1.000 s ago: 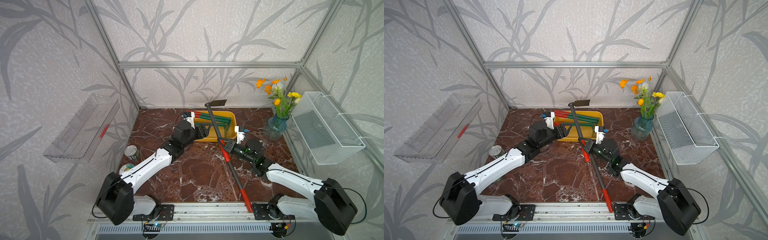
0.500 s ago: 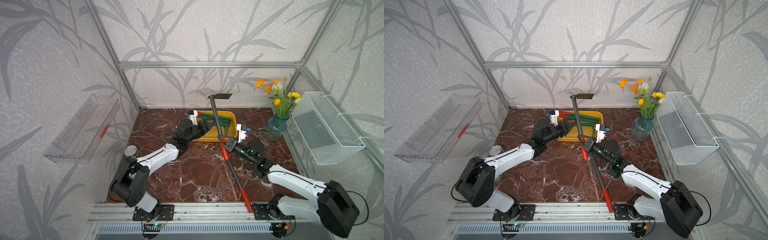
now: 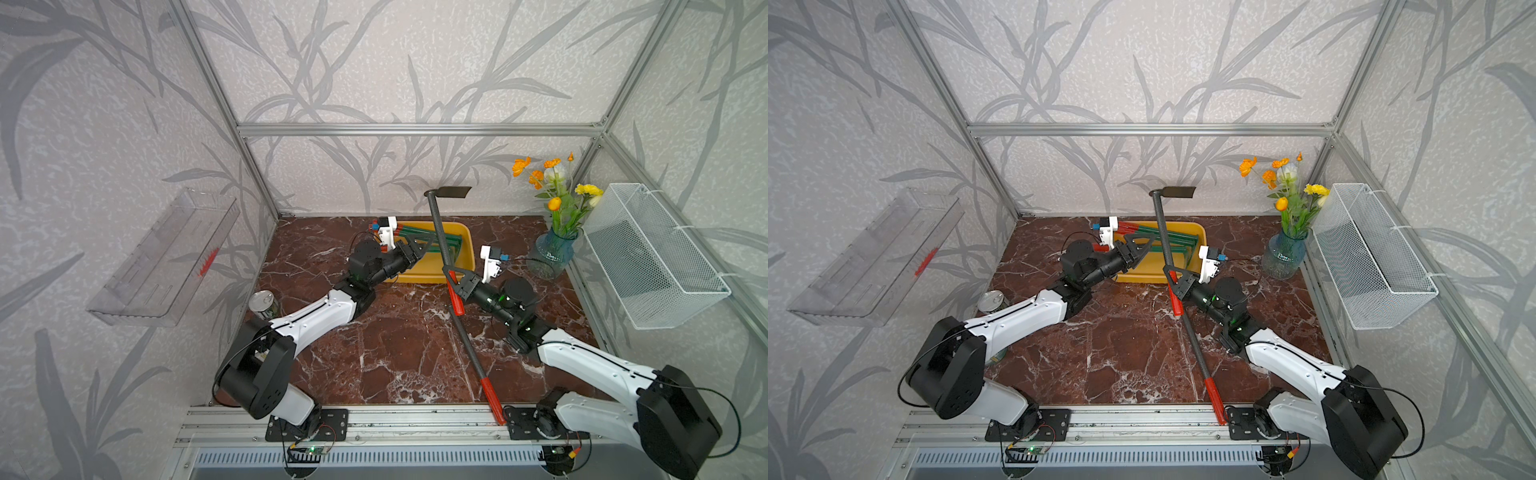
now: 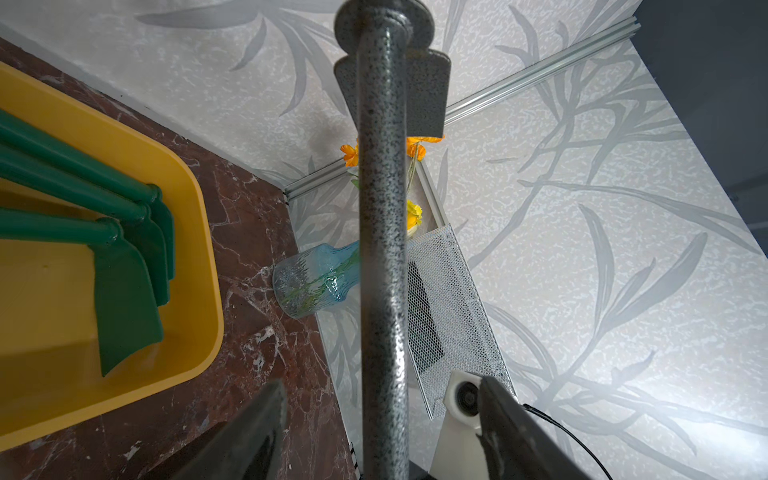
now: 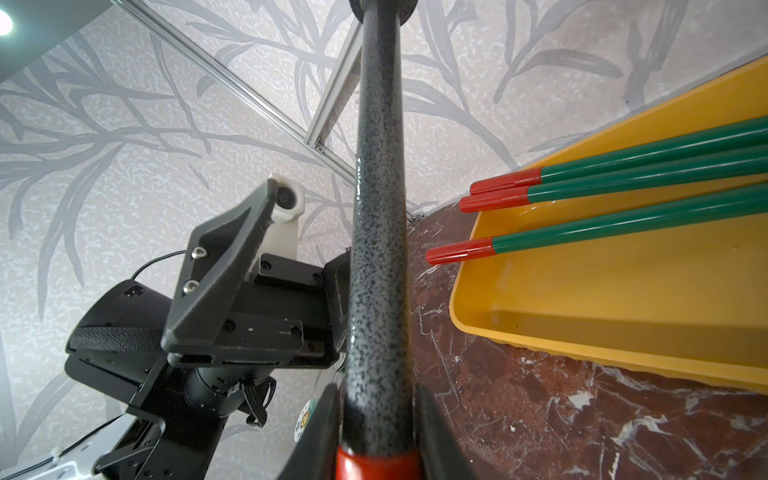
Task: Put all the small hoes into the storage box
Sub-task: Place the hoe in the storage box.
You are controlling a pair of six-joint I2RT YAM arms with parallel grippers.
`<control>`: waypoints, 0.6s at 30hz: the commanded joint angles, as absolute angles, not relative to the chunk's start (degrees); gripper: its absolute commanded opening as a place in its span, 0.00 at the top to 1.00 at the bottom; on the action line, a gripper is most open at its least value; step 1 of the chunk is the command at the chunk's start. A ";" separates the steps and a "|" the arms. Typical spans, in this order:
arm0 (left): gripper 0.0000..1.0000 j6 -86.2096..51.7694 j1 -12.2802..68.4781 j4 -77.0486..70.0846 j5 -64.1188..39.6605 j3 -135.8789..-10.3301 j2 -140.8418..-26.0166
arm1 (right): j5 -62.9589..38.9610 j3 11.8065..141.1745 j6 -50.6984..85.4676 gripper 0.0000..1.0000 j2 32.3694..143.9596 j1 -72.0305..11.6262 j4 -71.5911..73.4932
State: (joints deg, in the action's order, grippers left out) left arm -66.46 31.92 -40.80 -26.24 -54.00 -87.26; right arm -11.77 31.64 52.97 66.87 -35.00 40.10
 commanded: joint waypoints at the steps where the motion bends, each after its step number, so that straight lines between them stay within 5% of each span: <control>1: 0.28 -66.37 32.96 -44.87 -28.12 -57.48 -89.66 | -13.00 33.22 52.06 1.00 67.50 -35.89 50.07; 6: 0.30 -67.58 33.88 -47.80 -27.84 -59.23 -92.52 | -13.01 33.75 52.56 1.00 69.81 -37.26 52.59; 18: 0.58 -67.85 34.01 -49.38 -26.20 -58.45 -92.65 | -12.31 33.75 52.69 1.00 72.10 -38.32 54.90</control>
